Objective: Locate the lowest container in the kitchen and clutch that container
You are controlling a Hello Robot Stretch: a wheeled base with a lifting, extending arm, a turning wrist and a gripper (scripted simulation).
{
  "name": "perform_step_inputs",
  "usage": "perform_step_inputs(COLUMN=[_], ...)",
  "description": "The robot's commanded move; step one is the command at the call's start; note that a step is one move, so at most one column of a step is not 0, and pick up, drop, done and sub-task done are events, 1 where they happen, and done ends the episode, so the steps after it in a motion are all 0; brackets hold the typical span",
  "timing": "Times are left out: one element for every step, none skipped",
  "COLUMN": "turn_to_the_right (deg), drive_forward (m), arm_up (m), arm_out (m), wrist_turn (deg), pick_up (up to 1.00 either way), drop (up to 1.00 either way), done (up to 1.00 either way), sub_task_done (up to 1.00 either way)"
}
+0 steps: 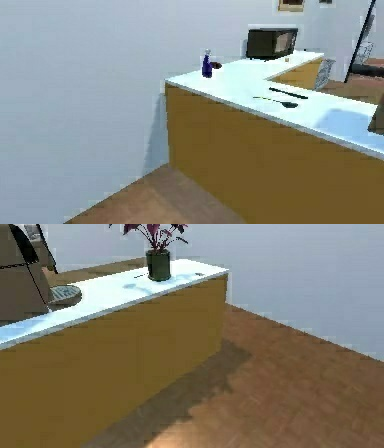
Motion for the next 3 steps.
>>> perform_step_inputs(turn_to_the_right=[-45.0, -42.0, 0.0], drive_forward=[0.00, 0.00, 0.45], arm_up=[0.00, 0.00, 0.00], arm_out=[0.00, 0.00, 0.00], wrist_turn=[0.0, 0.0, 0.0], pick_up=[0.00, 0.00, 0.00], drop=[0.00, 0.00, 0.00], done=[0.00, 0.00, 0.00], sub_task_done=[0.00, 0.00, 0.00])
